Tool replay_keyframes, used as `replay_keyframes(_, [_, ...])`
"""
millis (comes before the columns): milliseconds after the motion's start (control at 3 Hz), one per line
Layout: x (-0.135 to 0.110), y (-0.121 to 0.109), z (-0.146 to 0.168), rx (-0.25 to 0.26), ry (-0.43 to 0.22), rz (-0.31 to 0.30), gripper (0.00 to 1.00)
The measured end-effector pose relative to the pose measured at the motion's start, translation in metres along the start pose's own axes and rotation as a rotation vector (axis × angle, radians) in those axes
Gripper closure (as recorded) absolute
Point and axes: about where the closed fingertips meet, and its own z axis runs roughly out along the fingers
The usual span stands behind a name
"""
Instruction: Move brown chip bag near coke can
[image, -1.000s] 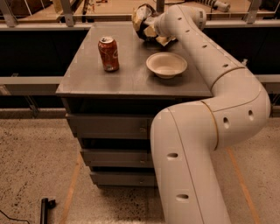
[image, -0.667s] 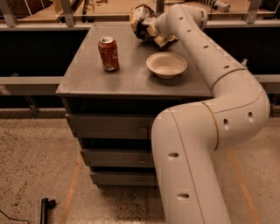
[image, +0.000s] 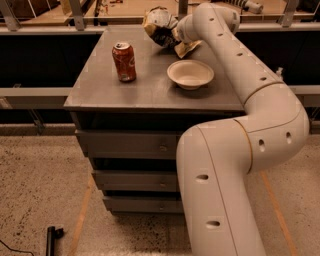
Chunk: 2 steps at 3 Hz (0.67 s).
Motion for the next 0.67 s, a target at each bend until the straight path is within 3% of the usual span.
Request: replay_keyframes(667, [-0.024,0.044,-0.027,-0.157,-0.018,0.069,1.00])
